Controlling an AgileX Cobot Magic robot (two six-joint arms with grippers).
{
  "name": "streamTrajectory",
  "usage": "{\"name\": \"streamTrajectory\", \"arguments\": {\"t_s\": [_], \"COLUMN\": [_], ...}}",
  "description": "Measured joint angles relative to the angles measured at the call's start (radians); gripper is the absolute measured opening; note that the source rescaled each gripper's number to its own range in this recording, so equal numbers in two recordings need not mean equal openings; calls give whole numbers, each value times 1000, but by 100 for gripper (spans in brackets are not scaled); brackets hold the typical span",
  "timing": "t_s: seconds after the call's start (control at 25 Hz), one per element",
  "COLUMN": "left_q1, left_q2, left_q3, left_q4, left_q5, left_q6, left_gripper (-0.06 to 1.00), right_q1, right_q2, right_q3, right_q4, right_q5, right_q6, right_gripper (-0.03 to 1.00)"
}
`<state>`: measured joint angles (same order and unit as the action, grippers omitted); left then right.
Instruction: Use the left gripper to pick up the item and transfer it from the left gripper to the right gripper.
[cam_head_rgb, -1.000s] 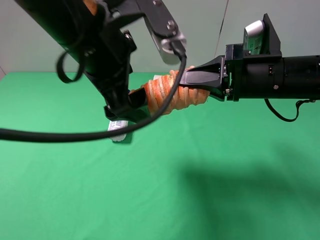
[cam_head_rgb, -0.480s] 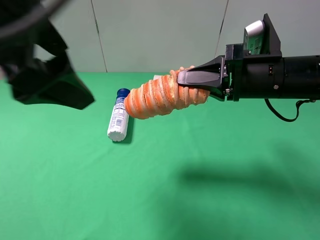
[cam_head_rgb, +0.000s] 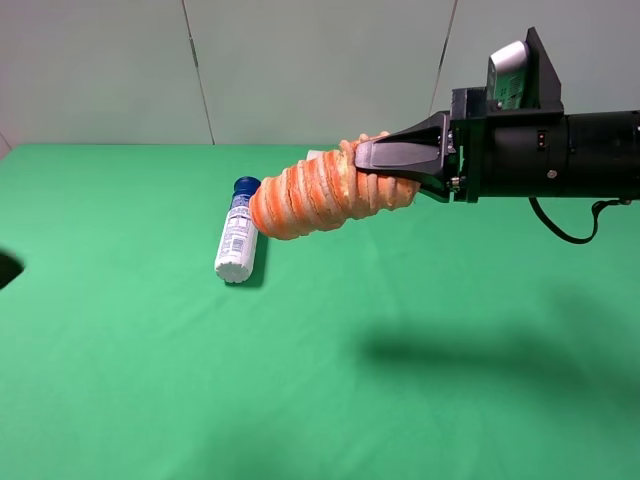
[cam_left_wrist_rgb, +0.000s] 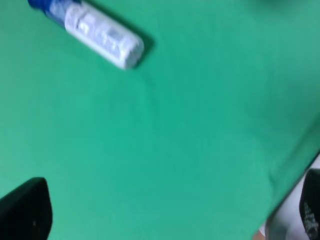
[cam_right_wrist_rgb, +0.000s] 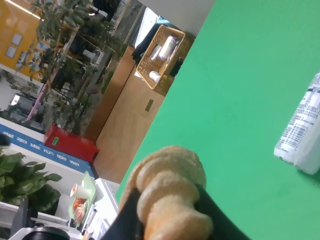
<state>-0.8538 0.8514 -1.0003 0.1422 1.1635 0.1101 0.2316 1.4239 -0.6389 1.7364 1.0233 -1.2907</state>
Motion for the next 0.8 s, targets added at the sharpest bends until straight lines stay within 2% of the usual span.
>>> {"name": "streamTrajectory", "arguments": {"t_s": [0.2,0.44,0.6,0.8], "left_q1": [0,0,0,0], "left_q2": [-221,-490,-644,-767], "left_q3": [186,342,420,513], "left_q4": [0,-2,-60,-122], "left_q5": [-10,-65,-107,-112], "left_q6": [-35,-43,-45,-48], "left_gripper": [100,100,100,100], "right_q1": [0,0,0,0], "right_q2": [0,0,0,0], "right_q3": [0,0,0,0], "right_q4": [0,-10,-11,-11], "right_q5": [-1,-23,-52,-82], "right_q6": [0,0,0,0], "right_gripper": [2,2,2,2]}}
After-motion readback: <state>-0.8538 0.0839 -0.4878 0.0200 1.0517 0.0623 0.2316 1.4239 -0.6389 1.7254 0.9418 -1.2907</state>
